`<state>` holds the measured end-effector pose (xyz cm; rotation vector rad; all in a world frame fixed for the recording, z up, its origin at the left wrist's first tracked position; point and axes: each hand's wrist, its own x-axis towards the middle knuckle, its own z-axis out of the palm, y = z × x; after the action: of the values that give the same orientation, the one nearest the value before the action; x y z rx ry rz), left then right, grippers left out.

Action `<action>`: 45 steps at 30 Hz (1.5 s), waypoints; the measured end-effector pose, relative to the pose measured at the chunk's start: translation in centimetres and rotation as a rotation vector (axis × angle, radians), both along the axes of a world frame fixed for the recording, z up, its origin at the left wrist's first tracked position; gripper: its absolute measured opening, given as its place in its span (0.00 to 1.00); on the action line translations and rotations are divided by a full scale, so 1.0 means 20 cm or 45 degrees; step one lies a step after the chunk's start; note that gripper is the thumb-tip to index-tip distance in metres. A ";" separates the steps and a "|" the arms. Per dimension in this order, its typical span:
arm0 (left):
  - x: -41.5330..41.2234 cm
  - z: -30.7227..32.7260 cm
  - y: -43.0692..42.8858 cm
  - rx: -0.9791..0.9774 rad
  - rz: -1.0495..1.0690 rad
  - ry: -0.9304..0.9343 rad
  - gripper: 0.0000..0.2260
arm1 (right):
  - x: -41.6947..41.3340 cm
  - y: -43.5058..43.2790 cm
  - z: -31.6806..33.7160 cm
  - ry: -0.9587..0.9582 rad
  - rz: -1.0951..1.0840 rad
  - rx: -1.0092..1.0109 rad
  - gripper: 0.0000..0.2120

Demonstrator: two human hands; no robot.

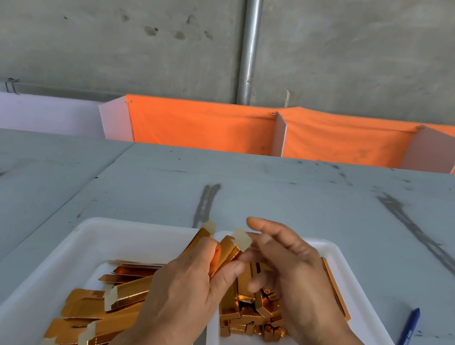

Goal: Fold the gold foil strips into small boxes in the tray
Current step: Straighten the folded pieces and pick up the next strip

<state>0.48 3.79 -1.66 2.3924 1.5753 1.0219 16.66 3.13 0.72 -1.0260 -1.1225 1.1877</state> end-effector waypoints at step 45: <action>0.00 -0.02 -0.02 0.019 -0.164 0.025 0.20 | -0.01 0.00 -0.01 -0.181 0.017 0.037 0.05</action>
<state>0.56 3.35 -2.12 2.4837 1.4027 0.9916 16.56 3.19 0.59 -1.0957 -1.2551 1.1197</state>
